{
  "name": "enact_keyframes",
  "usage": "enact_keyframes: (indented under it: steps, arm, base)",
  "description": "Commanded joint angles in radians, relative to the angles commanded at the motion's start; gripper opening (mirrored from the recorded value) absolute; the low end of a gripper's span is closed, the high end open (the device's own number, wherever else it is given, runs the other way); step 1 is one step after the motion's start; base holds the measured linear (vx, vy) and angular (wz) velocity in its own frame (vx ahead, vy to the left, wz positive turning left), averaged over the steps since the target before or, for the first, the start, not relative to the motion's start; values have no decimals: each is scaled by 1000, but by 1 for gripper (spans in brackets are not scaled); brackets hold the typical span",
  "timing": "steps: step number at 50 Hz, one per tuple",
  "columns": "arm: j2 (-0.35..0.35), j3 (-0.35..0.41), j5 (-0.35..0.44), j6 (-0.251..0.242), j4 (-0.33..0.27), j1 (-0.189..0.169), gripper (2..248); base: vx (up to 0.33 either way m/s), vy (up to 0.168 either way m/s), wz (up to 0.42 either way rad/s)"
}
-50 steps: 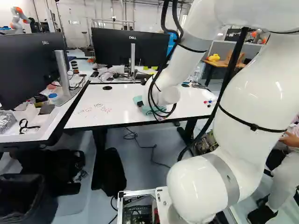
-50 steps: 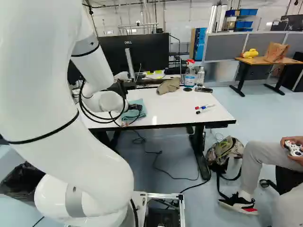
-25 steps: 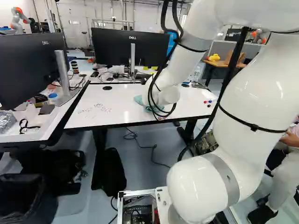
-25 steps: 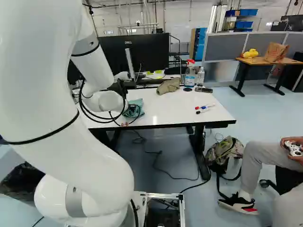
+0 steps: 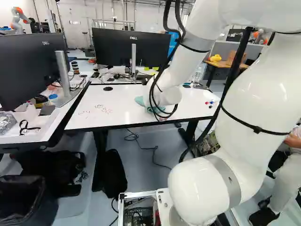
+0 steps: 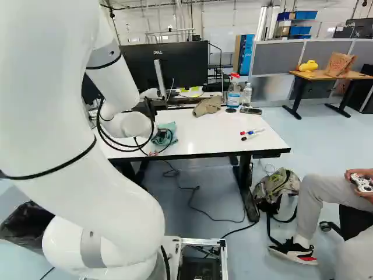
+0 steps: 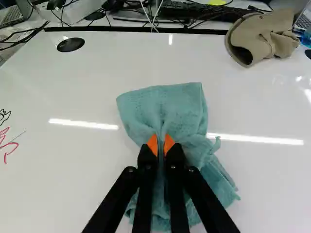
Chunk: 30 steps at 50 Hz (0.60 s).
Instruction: Clean the table with the green towel
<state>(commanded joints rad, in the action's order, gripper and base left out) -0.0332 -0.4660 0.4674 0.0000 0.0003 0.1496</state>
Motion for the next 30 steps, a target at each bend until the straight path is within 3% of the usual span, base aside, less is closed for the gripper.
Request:
enact_keyframes:
  steps: [30]
  arm:
    - [100,21,0,0,0,0,35]
  base:
    - [0,0,0]
